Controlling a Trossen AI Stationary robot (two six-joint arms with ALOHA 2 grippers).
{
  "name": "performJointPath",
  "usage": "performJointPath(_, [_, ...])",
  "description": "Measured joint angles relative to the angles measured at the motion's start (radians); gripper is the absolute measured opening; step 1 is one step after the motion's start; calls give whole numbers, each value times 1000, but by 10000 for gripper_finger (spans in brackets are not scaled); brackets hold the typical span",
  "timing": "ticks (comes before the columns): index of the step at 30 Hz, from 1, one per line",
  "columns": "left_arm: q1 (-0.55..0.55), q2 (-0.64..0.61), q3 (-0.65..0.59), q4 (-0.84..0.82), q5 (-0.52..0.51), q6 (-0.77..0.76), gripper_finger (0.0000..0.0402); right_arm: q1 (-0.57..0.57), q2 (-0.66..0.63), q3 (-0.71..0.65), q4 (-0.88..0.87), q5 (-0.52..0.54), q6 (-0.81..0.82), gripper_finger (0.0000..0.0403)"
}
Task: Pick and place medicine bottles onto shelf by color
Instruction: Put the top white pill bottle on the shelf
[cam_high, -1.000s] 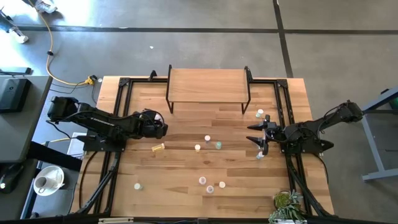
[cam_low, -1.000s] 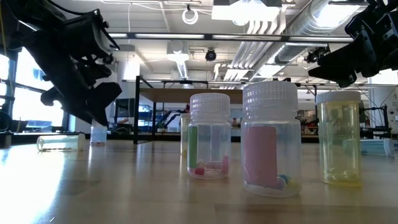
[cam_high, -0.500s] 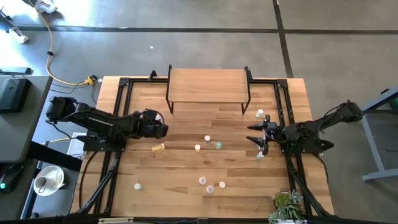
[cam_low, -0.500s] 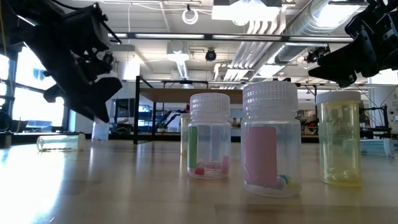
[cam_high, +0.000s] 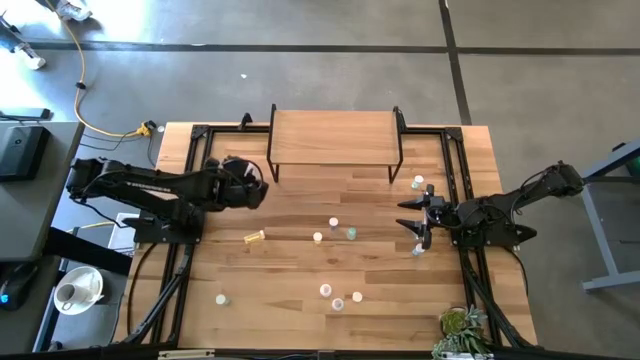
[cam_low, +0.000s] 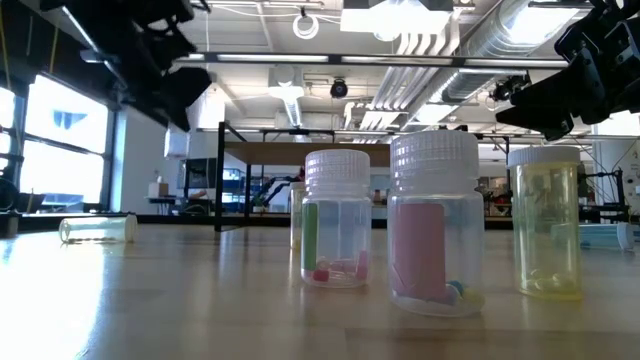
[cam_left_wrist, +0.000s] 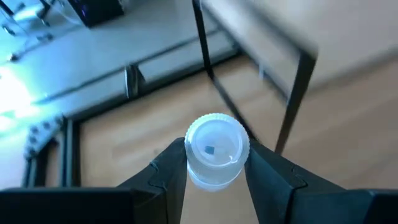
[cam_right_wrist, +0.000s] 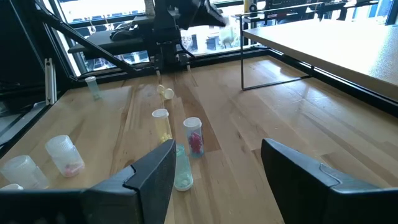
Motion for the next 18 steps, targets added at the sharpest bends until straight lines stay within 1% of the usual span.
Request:
performJointPath(7, [107,-8,151,6,-34,212,129,0,0,0,0,0,0,227])
performJointPath(10, [156,-8,204,64,-22,324,129,0,0,0,0,0,0,227])
performJointPath(14, [213,-7,253,205,46,504,129,0,0,0,-1,0,0,227])
performJointPath(18, [261,4,292,334,141,634,129,0,0,0,-3,0,0,227])
